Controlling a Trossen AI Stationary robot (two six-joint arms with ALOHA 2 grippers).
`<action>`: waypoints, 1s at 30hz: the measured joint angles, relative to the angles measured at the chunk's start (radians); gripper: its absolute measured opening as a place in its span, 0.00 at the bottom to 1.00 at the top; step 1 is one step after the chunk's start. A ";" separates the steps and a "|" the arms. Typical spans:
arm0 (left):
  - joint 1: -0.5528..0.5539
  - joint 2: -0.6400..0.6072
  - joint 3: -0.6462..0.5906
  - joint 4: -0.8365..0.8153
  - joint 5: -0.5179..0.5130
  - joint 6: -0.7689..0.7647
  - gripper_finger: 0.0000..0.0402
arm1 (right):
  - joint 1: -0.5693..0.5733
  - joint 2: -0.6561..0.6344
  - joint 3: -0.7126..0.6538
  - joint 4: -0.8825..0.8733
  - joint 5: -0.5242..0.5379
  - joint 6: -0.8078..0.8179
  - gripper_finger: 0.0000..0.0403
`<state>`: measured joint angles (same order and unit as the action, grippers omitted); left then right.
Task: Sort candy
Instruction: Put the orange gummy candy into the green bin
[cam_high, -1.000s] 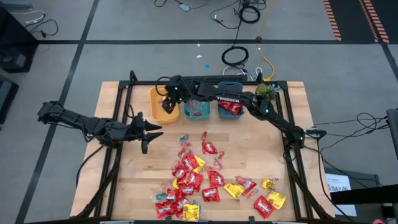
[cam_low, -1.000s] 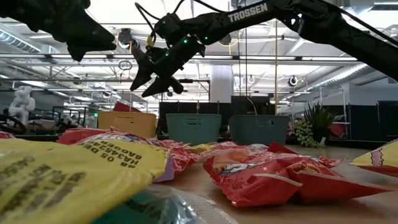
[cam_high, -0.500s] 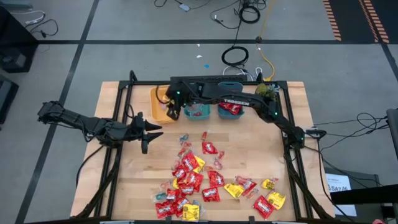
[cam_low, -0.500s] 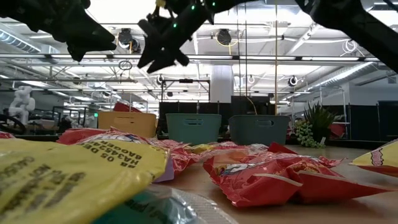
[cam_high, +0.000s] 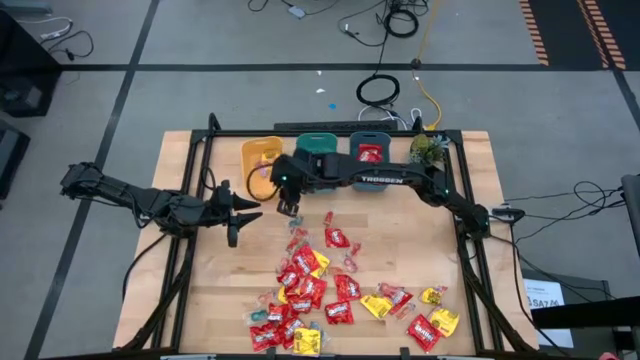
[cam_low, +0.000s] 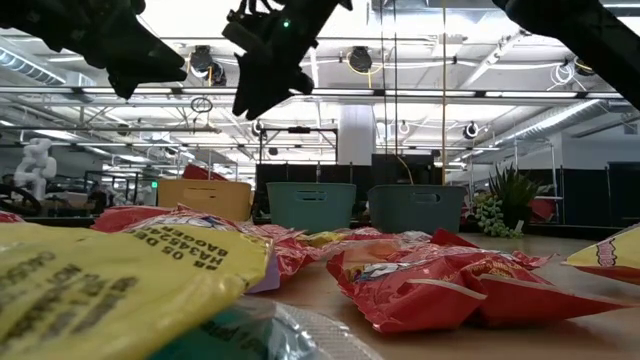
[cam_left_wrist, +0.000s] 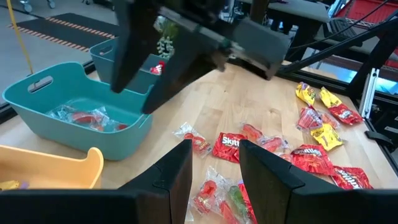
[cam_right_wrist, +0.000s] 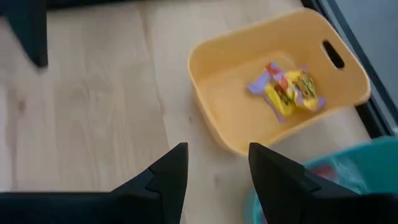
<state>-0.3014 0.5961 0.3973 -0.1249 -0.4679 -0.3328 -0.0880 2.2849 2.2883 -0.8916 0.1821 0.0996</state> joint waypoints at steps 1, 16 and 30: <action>0.000 0.000 0.000 0.000 0.000 0.000 0.35 | 0.008 -0.002 0.000 -0.015 0.009 0.001 0.40; 0.000 0.000 0.000 -0.008 0.000 0.000 0.35 | 0.122 -0.115 -0.267 -0.048 0.152 0.139 0.40; 0.000 0.000 0.000 -0.026 0.000 0.000 0.35 | 0.136 -0.529 -1.135 0.710 0.160 0.645 0.40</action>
<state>-0.3015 0.5964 0.3969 -0.1513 -0.4679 -0.3332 0.0479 1.7557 1.1528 -0.1821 0.3424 0.7447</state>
